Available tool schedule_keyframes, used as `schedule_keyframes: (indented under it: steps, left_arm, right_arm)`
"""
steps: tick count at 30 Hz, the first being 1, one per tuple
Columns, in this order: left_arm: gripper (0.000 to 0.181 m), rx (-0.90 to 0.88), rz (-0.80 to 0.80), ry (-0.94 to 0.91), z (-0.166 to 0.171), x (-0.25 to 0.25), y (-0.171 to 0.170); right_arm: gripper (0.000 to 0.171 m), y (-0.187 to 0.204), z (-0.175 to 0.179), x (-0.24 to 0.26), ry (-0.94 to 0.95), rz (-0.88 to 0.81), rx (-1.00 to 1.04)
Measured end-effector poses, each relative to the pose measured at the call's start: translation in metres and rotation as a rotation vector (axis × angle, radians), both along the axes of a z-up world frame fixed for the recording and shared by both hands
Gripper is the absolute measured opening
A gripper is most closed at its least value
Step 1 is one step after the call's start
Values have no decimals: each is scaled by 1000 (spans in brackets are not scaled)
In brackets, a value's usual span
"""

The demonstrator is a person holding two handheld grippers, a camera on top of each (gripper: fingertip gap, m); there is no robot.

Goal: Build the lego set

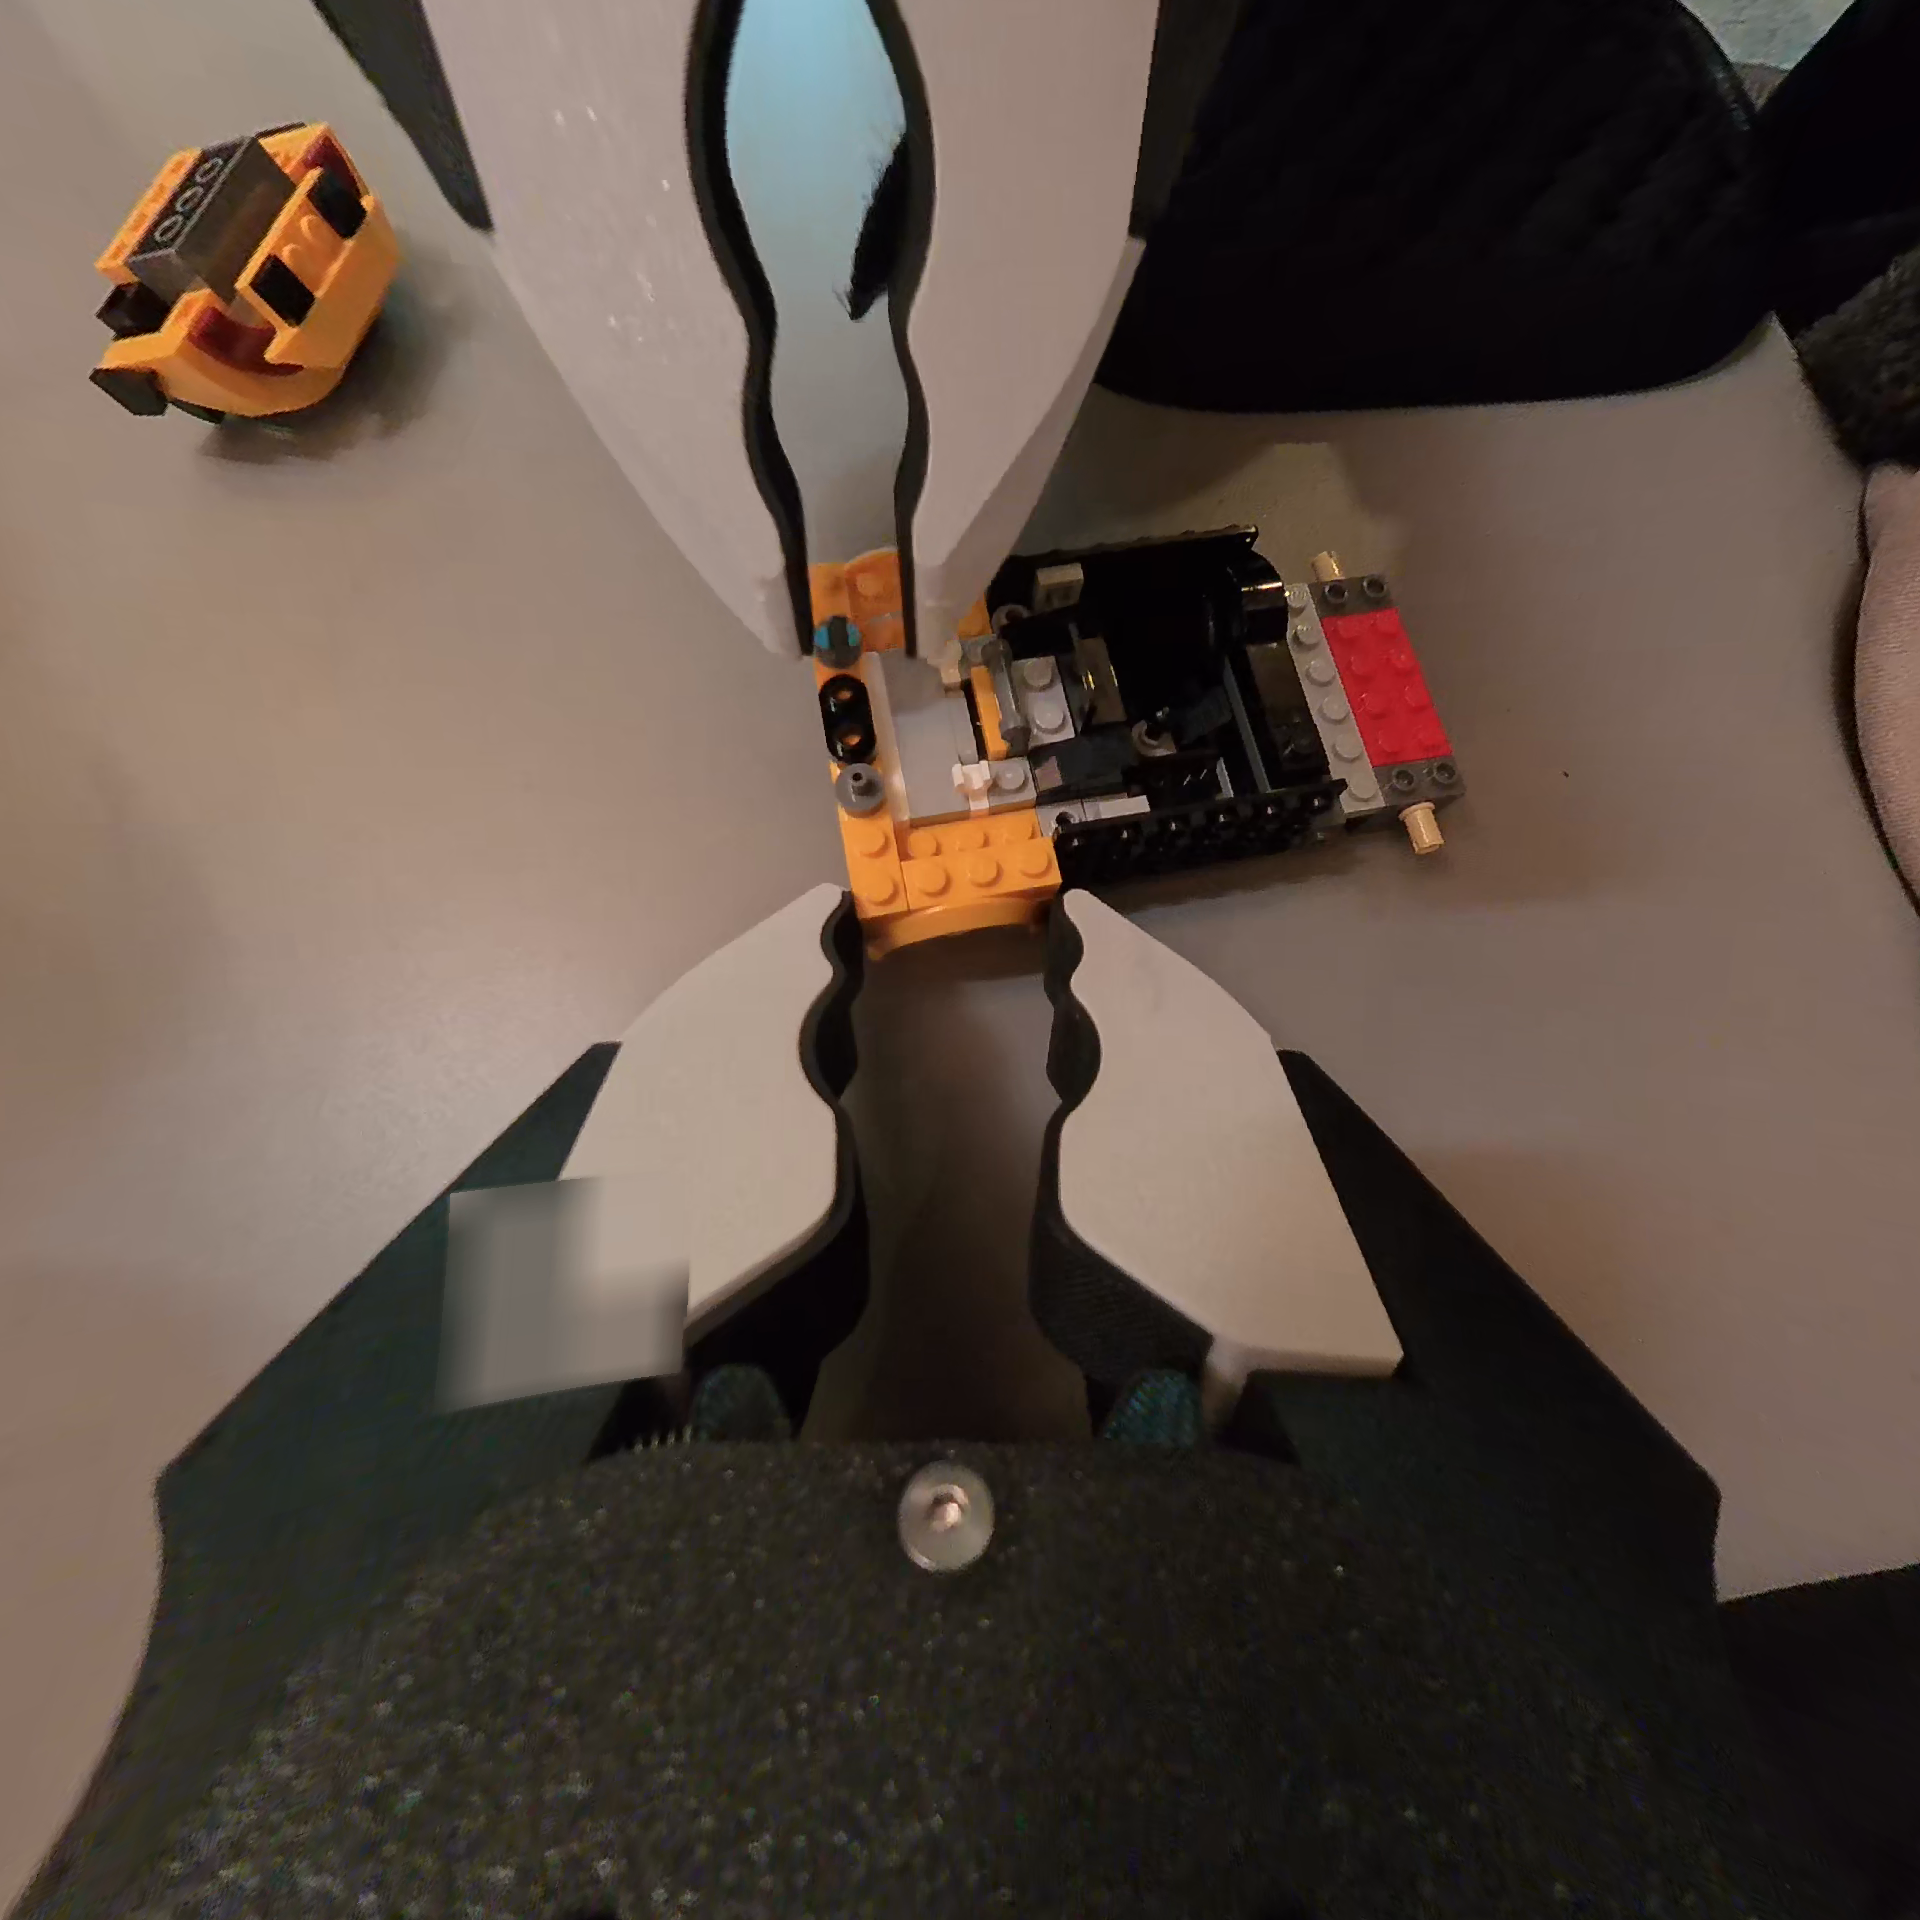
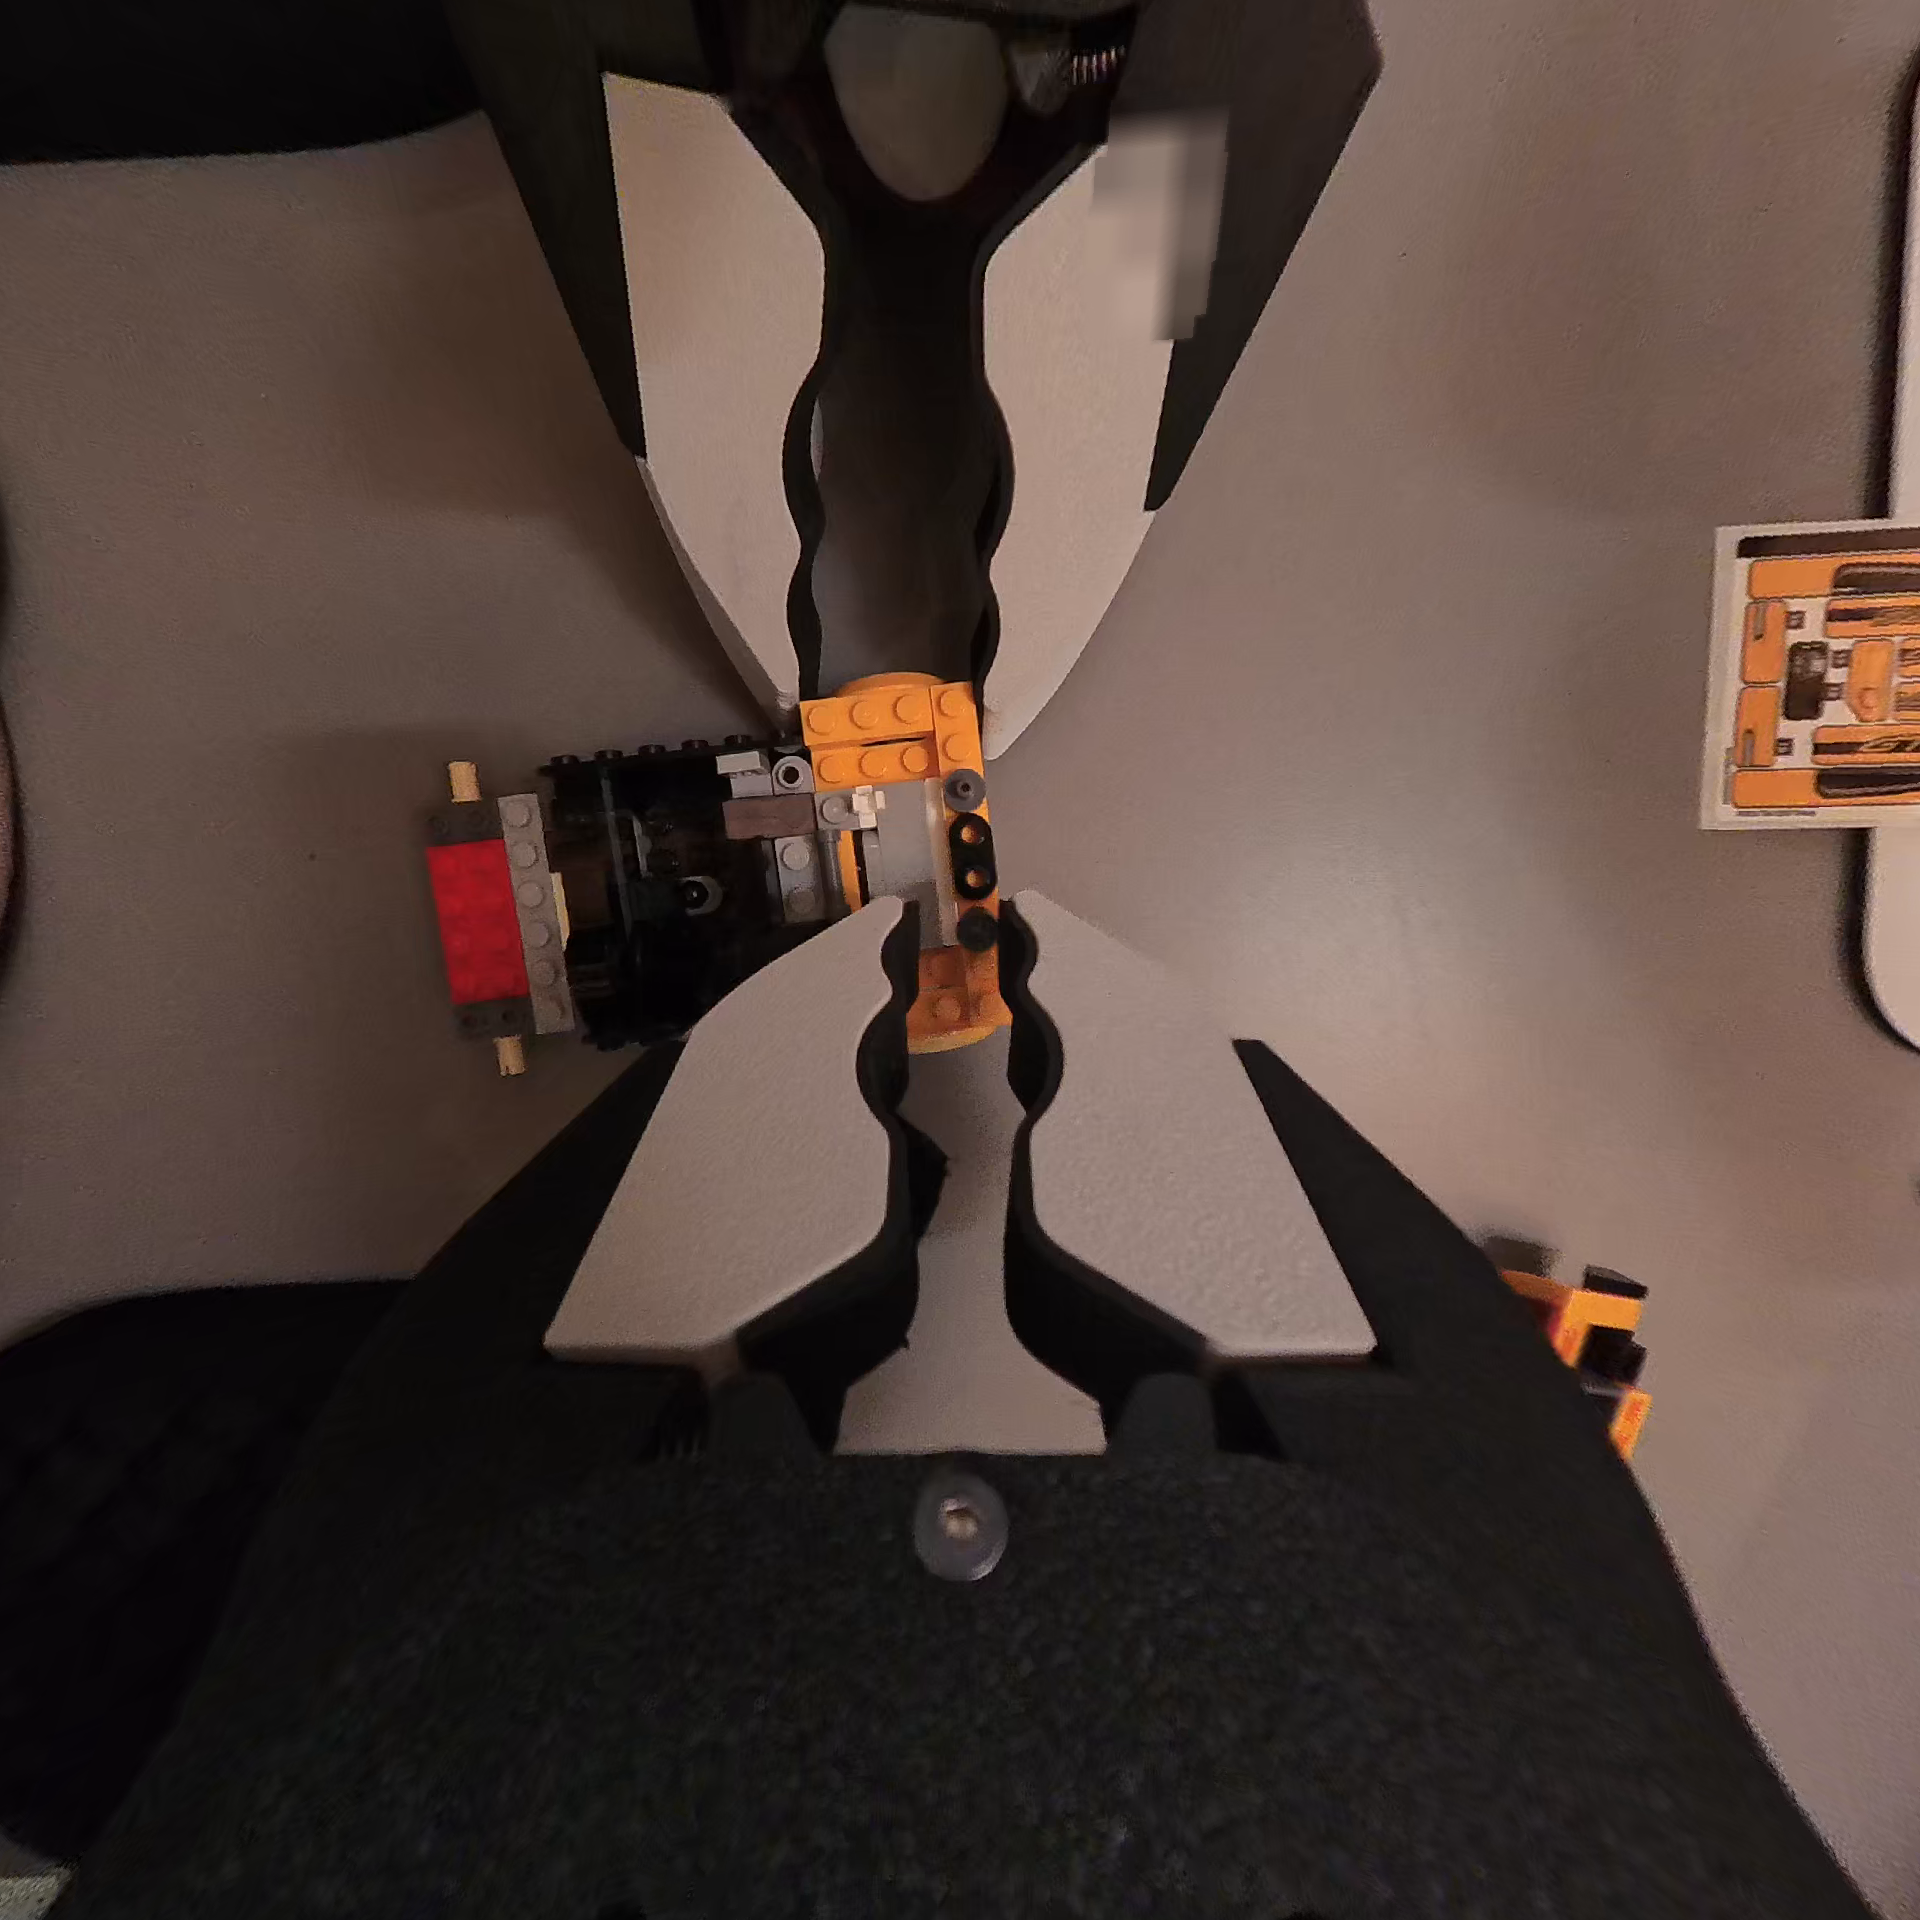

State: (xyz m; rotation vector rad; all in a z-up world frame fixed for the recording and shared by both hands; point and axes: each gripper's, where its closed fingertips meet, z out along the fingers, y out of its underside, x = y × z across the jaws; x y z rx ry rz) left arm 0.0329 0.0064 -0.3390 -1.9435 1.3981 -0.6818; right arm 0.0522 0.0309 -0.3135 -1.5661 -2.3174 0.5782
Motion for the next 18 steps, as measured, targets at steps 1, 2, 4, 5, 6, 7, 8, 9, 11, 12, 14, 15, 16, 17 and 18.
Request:
schedule_keyframes:
  steps: [1, 2, 4, 5, 6, 7, 8, 9, 11, 12, 14, 15, 16, 17, 18]
  left_arm:
    - [33, 0, 0, 0, 0, 0, 0]
    - [33, 1, 0, 0, 0, 0, 0]
    - [33, 0, -1, -1, 0, 0, 0]
    - [33, 0, -1, -1, 0, 0, 0]
    - [33, -1, -1, -1, 0, 0, 0]
    - [33, -1, -1, -2, 0, 0, 0]
    - [33, -1, -1, -2, 0, 0, 0]
    - [33, -1, -2, -2, 0, 0, 0]
    - [33, -2, -2, -3, 0, 0, 0]
    - [33, -2, -2, -3, 0, 0, 0]
    - [33, -1, -2, -2, 0, 0, 0]
    - [33, -2, -2, -2, 0, 0, 0]
    - [33, -2, -2, -3, 0, 0, 0]
    - [33, -3, -3, -3, 0, 0, 0]
    - [33, -3, -3, -4, 0, 0, 0]
  right_arm:
    - [13, 0, -2, 0, -3, -2, 1]
    - [13, -1, -2, -1, 5, -4, -4]
    - [13, -1, -2, -1, 3, -4, -2]
    - [13, -2, -3, -1, 2, -3, -1]
    - [13, -2, -2, -1, 1, -3, 0]
    - [13, -1, -2, -1, 1, -4, 3]
    - [13, -1, -2, -1, 4, -5, 5]
    - [13, -1, -1, -2, 9, -7, 4]
    - [13, 0, 1, -2, 20, -12, 2]
    - [13, 1, 2, -2, 24, -15, 3]
    - [10, 3, 6, -1, 34, -21, 2]
    - [7, 4, 8, 1, 31, -22, 0]
    - [5, 4, 8, 2, 24, -21, 3]
    - [4, 4, 7, 3, 18, -20, 9]
    - [4, 4, 5, 4, 10, -17, 11]
